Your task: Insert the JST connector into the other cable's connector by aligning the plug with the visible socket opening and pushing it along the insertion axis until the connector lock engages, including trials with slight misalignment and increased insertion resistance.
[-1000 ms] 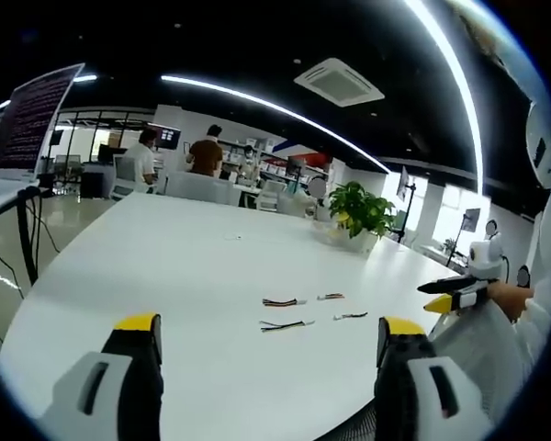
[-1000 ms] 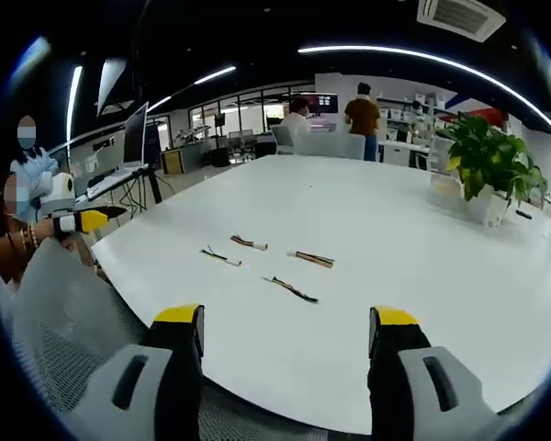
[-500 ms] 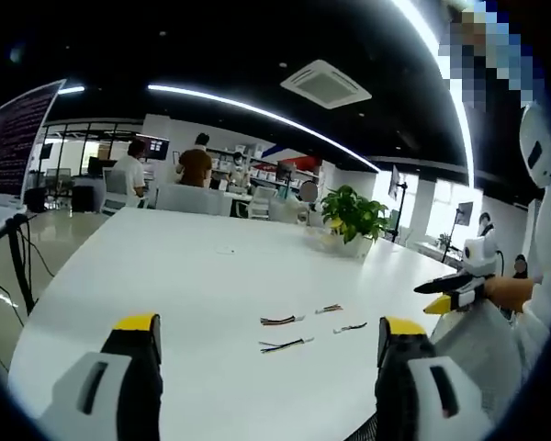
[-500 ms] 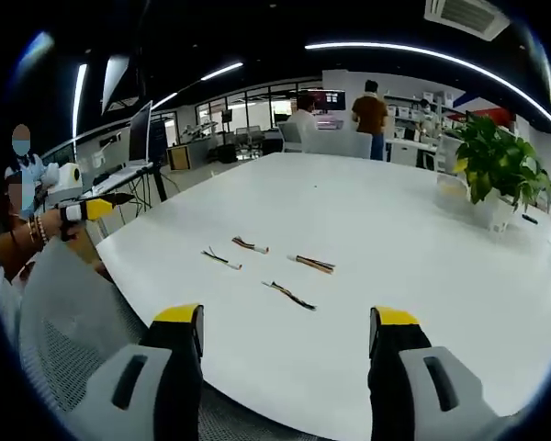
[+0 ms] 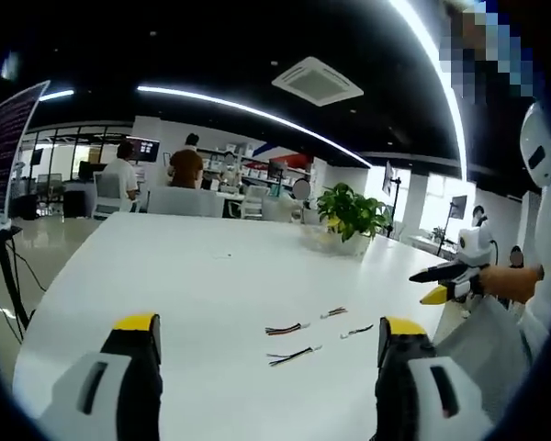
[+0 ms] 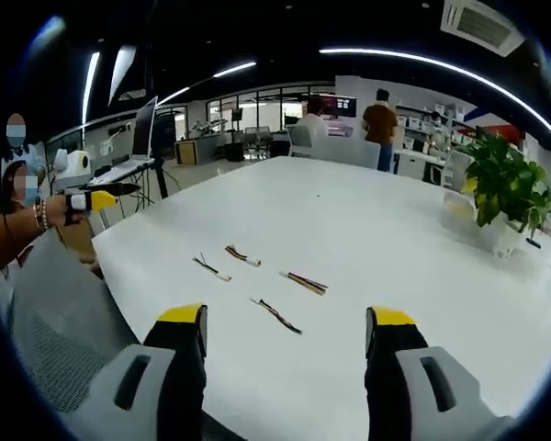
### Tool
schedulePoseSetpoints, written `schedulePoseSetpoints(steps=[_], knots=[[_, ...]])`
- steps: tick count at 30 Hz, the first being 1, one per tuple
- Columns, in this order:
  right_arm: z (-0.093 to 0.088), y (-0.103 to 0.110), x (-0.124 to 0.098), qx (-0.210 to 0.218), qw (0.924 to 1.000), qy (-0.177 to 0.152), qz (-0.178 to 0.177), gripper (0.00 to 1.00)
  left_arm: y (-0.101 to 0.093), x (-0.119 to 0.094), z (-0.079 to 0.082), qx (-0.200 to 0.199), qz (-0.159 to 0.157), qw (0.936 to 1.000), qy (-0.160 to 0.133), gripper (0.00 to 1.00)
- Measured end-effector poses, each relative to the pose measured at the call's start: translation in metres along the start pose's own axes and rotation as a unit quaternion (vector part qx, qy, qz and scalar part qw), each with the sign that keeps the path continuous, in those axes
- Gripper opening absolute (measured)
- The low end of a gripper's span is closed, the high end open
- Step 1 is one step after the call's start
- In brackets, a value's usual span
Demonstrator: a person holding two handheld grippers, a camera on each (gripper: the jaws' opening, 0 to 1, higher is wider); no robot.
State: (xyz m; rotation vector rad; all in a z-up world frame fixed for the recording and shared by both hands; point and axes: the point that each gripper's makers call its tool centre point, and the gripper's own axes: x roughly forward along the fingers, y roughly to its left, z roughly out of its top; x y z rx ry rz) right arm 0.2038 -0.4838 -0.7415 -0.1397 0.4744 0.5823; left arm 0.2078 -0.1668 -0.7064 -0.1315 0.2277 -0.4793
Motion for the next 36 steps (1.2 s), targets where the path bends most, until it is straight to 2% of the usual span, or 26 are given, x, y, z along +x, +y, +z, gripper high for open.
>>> schedulePoseSetpoints(steps=[4,14,23,36], knots=[[-0.001,-0.004,0.007,-0.011,0.9999,0.010,-0.003,0.69,0.001,0.008,0.002,0.000,-0.008,1.0000,0.001,0.98],[0.009,-0.011,0.022,-0.022,0.9997,0.010,-0.010,0.68,0.003,0.030,-0.007,0.007,-0.030,0.9993,0.020,0.98],[0.008,-0.013,0.039,-0.040,0.9989,0.023,-0.011,0.68,0.006,0.049,-0.007,0.017,-0.047,0.9984,0.027,0.97],[0.007,-0.019,0.052,-0.045,0.9985,0.030,-0.007,0.67,0.010,0.070,-0.011,0.026,-0.067,0.9966,0.040,0.97]])
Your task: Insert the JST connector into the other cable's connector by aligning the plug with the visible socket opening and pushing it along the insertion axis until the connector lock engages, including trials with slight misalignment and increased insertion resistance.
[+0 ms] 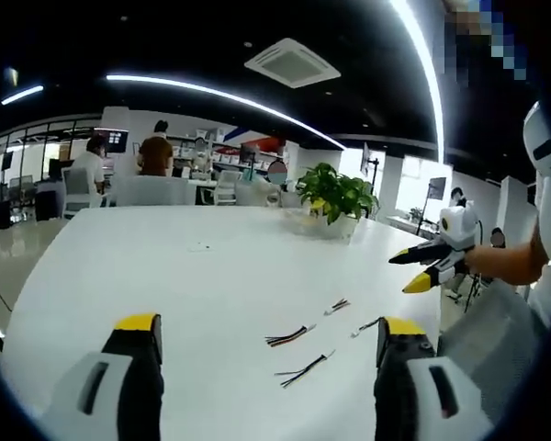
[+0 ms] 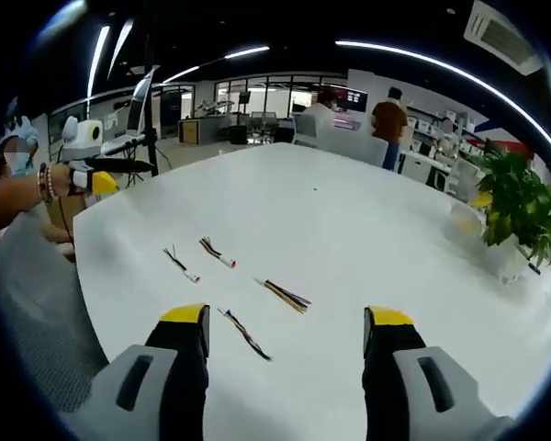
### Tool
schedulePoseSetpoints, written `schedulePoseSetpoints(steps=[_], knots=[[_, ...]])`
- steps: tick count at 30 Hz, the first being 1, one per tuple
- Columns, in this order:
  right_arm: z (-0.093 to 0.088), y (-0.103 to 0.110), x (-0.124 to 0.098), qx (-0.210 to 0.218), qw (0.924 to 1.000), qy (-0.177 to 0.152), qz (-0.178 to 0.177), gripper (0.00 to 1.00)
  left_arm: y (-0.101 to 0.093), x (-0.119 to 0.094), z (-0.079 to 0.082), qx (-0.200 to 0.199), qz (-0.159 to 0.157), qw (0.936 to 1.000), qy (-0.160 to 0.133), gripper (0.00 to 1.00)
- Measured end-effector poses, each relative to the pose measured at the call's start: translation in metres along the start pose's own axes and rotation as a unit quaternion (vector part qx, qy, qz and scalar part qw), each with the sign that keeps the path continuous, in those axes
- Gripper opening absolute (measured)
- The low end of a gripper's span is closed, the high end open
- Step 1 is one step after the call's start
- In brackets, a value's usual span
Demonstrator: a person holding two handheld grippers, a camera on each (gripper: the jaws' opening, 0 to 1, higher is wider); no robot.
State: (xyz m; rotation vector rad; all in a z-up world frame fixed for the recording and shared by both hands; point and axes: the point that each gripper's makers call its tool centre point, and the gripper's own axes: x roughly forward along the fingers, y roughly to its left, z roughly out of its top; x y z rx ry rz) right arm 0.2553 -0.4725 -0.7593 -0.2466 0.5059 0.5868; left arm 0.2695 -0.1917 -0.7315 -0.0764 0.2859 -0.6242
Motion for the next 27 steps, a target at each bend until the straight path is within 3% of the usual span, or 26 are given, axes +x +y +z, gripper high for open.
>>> schedulePoseSetpoints(steps=[18,27], knots=[[-0.005,-0.007,0.025,-0.026,0.9993,0.022,0.013,0.64,-0.002,0.029,-0.017,0.013,-0.038,0.9987,0.030,0.95],[0.001,-0.014,0.038,-0.038,0.9989,0.019,0.018,0.62,-0.002,0.045,-0.025,0.029,-0.059,0.9968,0.046,0.94]])
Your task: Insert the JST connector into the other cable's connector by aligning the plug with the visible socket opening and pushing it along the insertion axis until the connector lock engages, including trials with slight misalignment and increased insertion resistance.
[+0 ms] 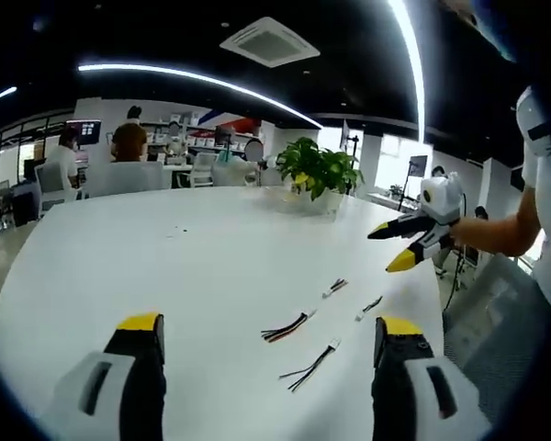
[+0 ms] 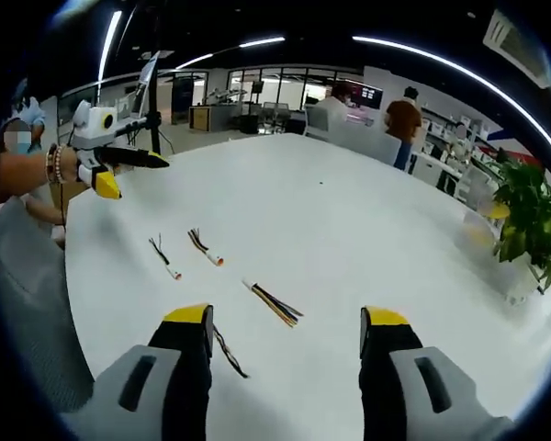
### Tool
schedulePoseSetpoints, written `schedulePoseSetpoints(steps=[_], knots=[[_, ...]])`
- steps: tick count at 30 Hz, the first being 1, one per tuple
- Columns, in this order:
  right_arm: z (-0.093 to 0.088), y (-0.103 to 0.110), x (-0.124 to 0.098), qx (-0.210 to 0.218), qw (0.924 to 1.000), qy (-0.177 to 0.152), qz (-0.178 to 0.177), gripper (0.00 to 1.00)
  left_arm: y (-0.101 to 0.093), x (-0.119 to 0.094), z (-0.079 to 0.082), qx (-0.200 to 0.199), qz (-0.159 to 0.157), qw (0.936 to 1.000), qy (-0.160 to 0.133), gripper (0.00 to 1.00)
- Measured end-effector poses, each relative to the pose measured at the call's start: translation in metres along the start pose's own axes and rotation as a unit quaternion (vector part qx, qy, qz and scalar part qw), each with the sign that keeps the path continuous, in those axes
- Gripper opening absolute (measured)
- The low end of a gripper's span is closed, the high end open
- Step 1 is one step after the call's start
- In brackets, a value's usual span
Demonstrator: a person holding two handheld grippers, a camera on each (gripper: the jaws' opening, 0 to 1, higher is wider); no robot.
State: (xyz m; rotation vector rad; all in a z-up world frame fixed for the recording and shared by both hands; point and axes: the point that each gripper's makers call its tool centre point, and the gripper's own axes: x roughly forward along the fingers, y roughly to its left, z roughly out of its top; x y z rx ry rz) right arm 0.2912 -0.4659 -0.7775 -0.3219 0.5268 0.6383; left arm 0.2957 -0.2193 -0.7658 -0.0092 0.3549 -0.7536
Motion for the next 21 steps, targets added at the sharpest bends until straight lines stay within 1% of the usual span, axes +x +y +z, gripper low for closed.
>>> schedulePoseSetpoints(steps=[4,6,8,10,14,17,18,21], knots=[[0.001,-0.001,0.007,-0.008,0.9999,0.003,0.007,0.61,-0.002,0.009,-0.001,-0.001,-0.018,0.9998,0.000,0.93],[0.002,-0.001,0.009,-0.017,0.9998,0.004,0.008,0.61,0.000,0.012,-0.001,0.003,-0.021,0.9998,-0.002,0.92],[0.001,-0.003,0.012,-0.021,0.9997,0.008,0.010,0.61,0.001,0.016,-0.002,0.003,-0.024,0.9997,-0.001,0.89],[0.000,-0.004,0.015,-0.026,0.9995,0.011,0.013,0.61,0.002,0.021,-0.005,0.001,-0.025,0.9997,0.004,0.89],[-0.001,-0.005,0.019,-0.030,0.9993,0.013,0.019,0.61,-0.001,0.027,-0.008,0.010,-0.037,0.9992,0.008,0.88],[-0.003,-0.005,0.022,-0.031,0.9991,0.016,0.026,0.61,-0.002,0.031,-0.008,0.015,-0.043,0.9989,0.007,0.87],[-0.003,-0.004,0.023,-0.023,0.9991,0.013,0.032,0.60,-0.003,0.033,-0.007,0.020,-0.049,0.9986,0.003,0.87],[-0.001,-0.004,0.027,-0.019,0.9991,0.010,0.037,0.60,-0.004,0.039,-0.006,0.023,-0.058,0.9980,-0.001,0.85]])
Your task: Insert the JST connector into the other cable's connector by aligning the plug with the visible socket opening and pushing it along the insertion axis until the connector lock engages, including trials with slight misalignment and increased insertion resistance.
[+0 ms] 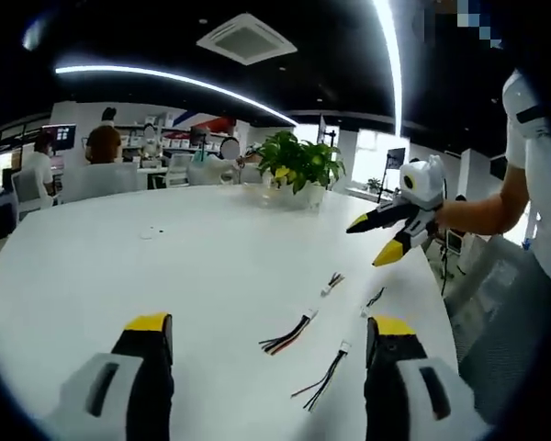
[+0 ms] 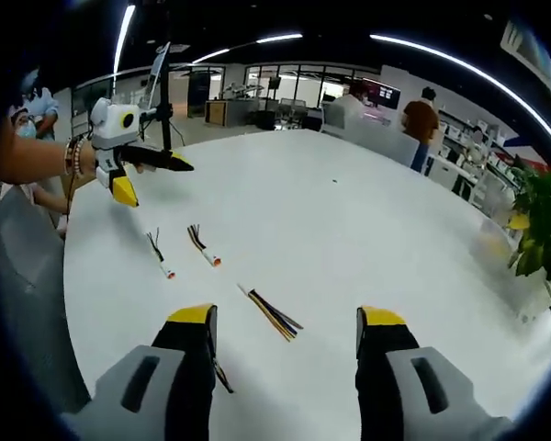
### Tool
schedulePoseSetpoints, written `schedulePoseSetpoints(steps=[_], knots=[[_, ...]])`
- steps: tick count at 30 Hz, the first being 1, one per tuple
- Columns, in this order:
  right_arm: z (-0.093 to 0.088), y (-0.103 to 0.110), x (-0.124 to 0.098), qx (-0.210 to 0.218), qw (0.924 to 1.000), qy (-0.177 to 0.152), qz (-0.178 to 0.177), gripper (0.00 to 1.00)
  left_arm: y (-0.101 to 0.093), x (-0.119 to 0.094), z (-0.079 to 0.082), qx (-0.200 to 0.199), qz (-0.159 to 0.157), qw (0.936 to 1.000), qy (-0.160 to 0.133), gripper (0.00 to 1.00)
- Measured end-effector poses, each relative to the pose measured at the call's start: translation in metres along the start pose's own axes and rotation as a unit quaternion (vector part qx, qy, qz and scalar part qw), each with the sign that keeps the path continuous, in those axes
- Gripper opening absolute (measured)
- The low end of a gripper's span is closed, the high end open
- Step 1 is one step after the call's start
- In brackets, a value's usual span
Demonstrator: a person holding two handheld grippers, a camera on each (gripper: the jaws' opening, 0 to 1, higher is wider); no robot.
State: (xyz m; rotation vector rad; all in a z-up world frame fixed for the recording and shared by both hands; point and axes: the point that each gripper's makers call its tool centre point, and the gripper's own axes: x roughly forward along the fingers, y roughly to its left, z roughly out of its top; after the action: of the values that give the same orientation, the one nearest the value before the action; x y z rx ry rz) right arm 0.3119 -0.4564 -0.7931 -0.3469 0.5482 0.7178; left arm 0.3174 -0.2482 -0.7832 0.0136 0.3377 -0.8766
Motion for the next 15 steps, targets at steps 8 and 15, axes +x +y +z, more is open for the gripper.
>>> schedulePoseSetpoints(steps=[8,15], knots=[[0.006,0.009,0.010,-0.002,0.9993,-0.009,0.037,0.59,-0.002,0.013,-0.002,0.005,-0.022,0.9997,0.001,0.81],[0.006,0.016,0.017,-0.036,0.9967,-0.017,0.070,0.57,-0.007,0.024,-0.007,0.017,-0.046,0.9988,0.005,0.77]])
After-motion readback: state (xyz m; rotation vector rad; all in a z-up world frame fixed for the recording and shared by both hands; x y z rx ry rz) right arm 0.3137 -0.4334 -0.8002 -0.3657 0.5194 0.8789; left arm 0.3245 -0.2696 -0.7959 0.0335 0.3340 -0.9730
